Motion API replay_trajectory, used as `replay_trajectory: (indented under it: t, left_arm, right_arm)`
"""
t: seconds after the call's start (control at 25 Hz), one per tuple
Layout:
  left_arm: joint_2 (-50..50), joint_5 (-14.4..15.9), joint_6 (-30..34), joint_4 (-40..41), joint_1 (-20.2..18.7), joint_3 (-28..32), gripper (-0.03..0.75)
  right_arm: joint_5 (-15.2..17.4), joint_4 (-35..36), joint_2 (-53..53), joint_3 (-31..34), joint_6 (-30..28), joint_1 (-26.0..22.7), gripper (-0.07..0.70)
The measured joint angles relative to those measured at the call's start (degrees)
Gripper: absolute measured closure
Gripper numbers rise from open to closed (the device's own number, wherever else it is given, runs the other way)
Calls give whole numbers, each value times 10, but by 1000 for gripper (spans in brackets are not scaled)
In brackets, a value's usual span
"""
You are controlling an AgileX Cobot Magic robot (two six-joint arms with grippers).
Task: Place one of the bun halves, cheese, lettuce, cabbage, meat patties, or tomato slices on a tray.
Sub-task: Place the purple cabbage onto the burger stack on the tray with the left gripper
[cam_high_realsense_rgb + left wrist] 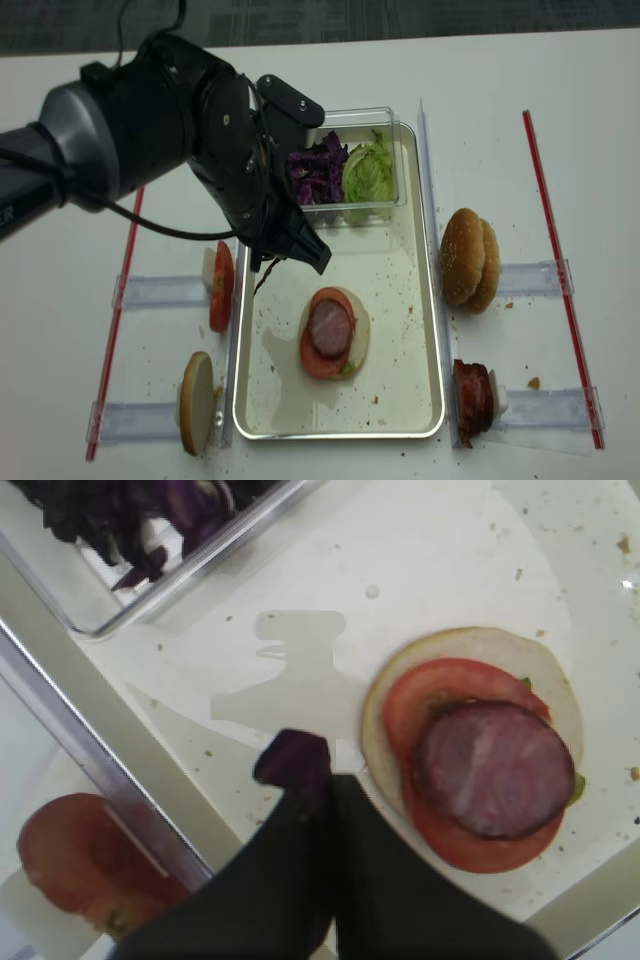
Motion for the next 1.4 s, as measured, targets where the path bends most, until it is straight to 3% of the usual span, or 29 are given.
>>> replay_trajectory:
  t: [0.44,1.4]
  left_arm:
    - [0,0,6,-1,-95,0,723]
    - [83,-25,17,-46,-98,0,723]
  right_arm:
    - [0,0,0,0,0,0,61]
    - [0,0,0,0,0,0,61]
